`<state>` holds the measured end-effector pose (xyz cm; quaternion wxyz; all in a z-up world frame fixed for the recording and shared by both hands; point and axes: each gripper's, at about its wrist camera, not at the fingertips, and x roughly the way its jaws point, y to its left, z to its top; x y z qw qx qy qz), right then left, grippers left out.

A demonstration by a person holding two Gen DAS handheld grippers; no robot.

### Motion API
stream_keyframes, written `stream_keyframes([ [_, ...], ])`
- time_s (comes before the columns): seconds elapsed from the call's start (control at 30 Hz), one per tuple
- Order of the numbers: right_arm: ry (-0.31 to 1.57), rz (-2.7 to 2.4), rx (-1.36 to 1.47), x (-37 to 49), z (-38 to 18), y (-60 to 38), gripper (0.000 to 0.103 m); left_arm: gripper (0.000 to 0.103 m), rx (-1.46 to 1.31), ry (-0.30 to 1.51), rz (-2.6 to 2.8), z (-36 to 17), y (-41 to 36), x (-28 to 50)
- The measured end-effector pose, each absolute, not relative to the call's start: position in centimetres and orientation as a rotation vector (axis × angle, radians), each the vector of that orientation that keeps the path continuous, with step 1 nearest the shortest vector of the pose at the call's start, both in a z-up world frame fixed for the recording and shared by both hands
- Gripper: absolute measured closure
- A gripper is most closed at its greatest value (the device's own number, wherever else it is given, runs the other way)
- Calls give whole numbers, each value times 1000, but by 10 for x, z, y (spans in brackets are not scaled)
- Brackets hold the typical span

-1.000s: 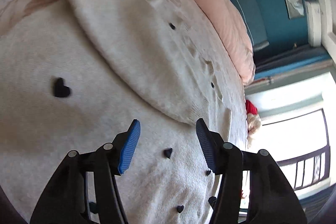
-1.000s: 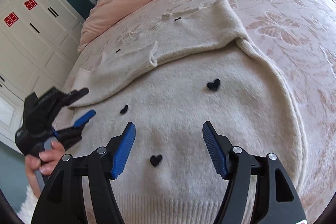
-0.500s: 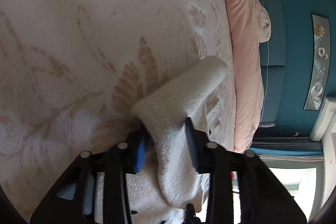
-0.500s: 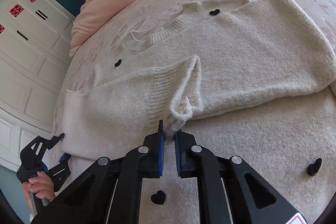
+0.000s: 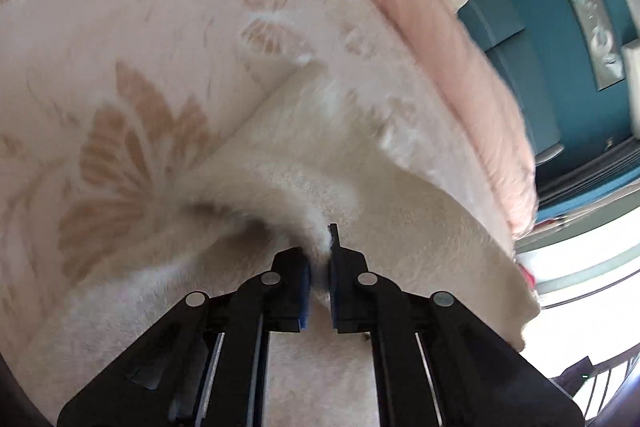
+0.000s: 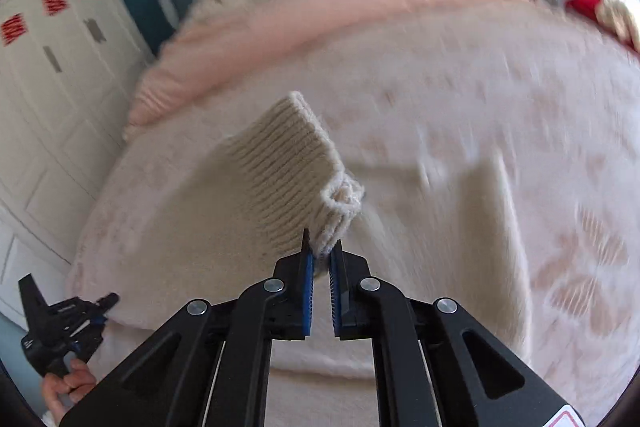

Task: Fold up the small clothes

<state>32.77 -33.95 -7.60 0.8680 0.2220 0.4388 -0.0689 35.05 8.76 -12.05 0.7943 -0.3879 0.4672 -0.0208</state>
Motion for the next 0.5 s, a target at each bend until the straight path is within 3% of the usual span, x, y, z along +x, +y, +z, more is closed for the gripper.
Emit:
stream_keyframes([
  [0.07,956,-141,489,317,-105,-347,97,97,-878,1014,-26,-132,85,343],
  [0.2,819,-75,493,300,-75,-344,97,96,-816,989,-51,-124,87,343],
  [0.33,948,-101,524,311,-118,-351,97,95,-792,1005,-54,-132,86,344],
  [0.43,898,-89,592,298,-94,-350,94,92,-710,1017,-81,-123,86,338],
  [0.5,865,-91,573,275,-73,-346,89,78,-672,1021,-118,-110,91,324],
])
